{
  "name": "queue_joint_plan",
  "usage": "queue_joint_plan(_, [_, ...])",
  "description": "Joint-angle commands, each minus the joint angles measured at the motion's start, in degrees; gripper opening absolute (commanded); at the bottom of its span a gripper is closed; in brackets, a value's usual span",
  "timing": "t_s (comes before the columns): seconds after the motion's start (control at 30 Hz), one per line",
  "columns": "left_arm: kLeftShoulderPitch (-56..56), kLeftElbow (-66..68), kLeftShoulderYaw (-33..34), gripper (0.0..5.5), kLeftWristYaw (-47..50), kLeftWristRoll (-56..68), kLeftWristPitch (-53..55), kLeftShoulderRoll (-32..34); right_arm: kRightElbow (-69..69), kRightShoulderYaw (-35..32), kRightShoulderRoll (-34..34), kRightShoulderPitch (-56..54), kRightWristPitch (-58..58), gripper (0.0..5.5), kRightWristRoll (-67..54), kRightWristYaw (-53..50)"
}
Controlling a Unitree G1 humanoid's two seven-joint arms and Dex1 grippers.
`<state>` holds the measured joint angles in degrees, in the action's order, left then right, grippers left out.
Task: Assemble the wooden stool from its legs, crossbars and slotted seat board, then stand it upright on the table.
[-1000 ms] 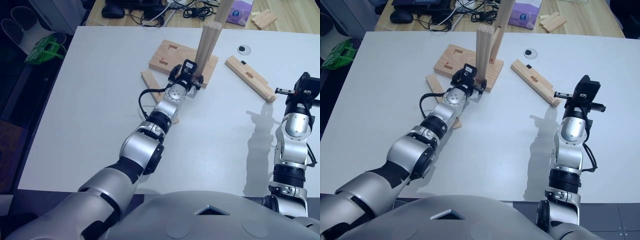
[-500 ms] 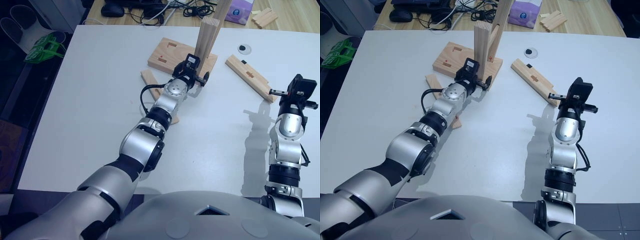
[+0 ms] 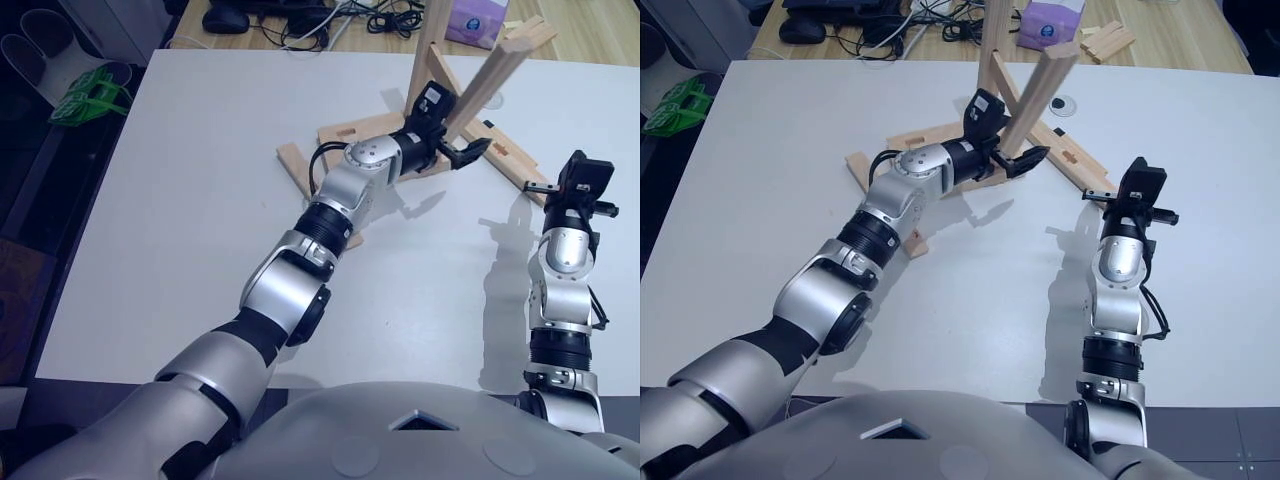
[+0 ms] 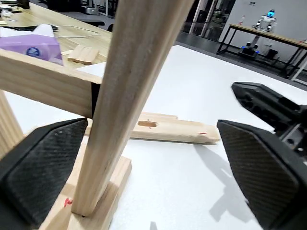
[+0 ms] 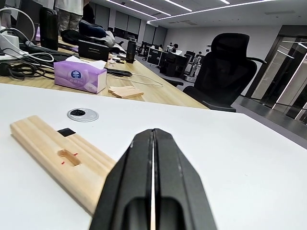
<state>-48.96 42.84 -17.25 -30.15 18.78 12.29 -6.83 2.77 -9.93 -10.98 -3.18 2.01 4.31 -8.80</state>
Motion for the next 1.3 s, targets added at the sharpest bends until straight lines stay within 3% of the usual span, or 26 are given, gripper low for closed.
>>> queue_joint_plan(0.03, [-1.5,-25.1,-1.4,4.97,1.7,3.5,9.2,-7.5,-3.0,6.0,1.3,-3.4,6.1,0.02,-0.5,6.0])
queue_joint_plan(0.2, [15.0,-49.0,6.8,4.97,3.6,7.1,18.9,9.9,-7.7,8.4,-2.0,-2.4,10.0,0.02,-3.9,16.2])
queue_joint_plan(0.33, [24.7,-62.8,13.7,4.97,5.1,11.7,23.1,14.7,-11.8,7.8,-4.3,-2.8,14.5,0.02,-6.4,21.1])
queue_joint_plan(0.47, [27.8,-66.1,18.7,4.97,9.5,13.0,21.7,13.9,-15.1,9.2,-5.1,-3.4,18.7,0.02,-7.9,24.7])
queue_joint_plan(0.67, [24.6,-58.7,25.3,4.97,23.6,3.7,10.6,10.4,-18.4,15.5,-3.8,-6.0,27.2,0.02,-12.7,31.5])
queue_joint_plan(0.8, [24.4,-54.8,25.8,4.97,27.1,-0.1,5.8,9.5,-9.1,19.2,0.7,-15.3,25.9,0.02,-9.9,29.1])
queue_joint_plan(0.9, [23.9,-52.3,26.3,4.97,29.1,-1.2,3.7,8.5,5.4,21.3,3.7,-23.9,22.3,0.02,-5.8,26.1])
queue_joint_plan(1.0, [23.3,-50.5,26.5,4.97,29.7,-2.0,2.4,8.6,19.2,32.1,-0.7,-30.0,18.8,0.02,6.1,28.3])
queue_joint_plan(1.1, [23.4,-50.0,26.6,4.97,30.0,-2.4,1.6,8.7,21.7,38.2,-5.5,-30.0,15.3,0.02,11.2,35.9])
queue_joint_plan(1.3, [23.0,-48.5,27.0,4.97,29.9,-3.0,0.0,9.2,8.6,41.4,-18.3,-23.0,9.4,0.02,9.5,55.8])
